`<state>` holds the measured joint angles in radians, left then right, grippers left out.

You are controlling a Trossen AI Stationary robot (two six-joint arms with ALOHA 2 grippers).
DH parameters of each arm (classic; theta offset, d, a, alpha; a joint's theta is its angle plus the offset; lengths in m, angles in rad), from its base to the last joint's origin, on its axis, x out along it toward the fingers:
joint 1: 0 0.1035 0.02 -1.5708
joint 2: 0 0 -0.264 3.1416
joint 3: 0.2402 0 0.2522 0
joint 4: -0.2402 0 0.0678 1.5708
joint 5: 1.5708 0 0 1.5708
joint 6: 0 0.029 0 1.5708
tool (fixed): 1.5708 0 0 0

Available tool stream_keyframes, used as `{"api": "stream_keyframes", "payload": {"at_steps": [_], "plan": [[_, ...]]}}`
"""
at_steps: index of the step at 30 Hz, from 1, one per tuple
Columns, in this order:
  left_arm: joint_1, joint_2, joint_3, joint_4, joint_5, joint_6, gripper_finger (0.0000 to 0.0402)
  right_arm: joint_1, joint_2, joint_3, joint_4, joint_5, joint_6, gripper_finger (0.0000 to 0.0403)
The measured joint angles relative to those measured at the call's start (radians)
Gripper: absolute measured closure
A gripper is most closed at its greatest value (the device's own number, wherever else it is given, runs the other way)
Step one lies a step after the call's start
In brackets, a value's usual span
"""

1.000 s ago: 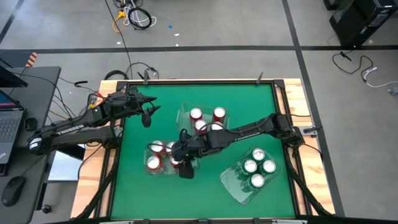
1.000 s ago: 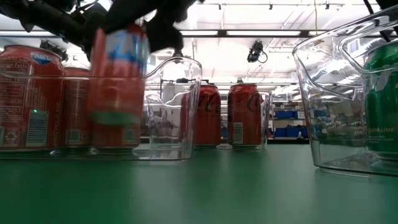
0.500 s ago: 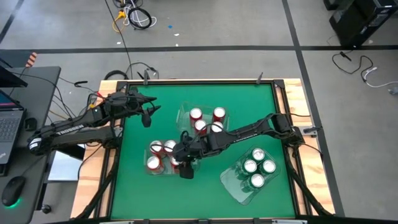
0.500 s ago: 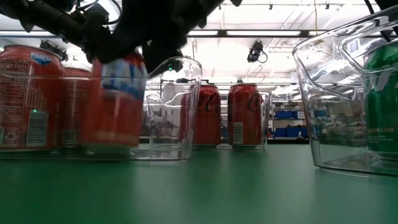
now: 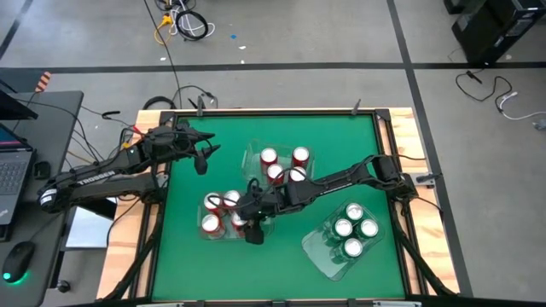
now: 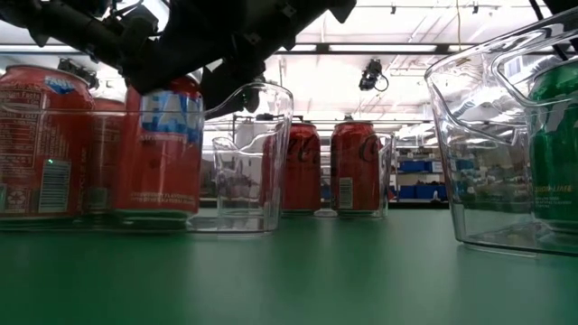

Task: Sort soda cans
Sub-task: Put the red soda can into the bottom left transparent bin, then adjust the bottom left transparent bin

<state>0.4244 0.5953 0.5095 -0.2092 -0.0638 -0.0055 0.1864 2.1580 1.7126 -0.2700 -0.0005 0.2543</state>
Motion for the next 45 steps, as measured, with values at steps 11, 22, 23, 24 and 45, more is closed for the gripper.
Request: {"api": "stream_keyframes", "payload": {"at_steps": [11, 22, 23, 24, 45], "plan": [[0.000, 0.000, 0.000, -0.009, 0.003, 0.000, 0.0183, 0.007, 0.001, 0.044, 0.005, -0.023, 0.006, 0.0053], [0.000, 0.000, 0.000, -0.013, 0.004, 0.002, 0.0183, 0.037, 0.001, 0.228, -0.233, 0.006, -0.138, 0.0070], [0.000, 0.000, 0.000, -0.013, 0.004, 0.003, 0.0183, 0.041, 0.001, 0.260, -0.291, 0.013, -0.142, 0.0081], [0.000, 0.000, 0.000, -0.013, 0.004, 0.003, 0.0183, 0.046, 0.001, 0.293, -0.353, 0.023, -0.143, 0.0095], [-0.208, -0.001, -0.001, 0.078, 0.068, 0.188, 0.0262, 0.061, 0.001, 0.256, -0.932, -0.001, -0.179, 0.0400]]}}
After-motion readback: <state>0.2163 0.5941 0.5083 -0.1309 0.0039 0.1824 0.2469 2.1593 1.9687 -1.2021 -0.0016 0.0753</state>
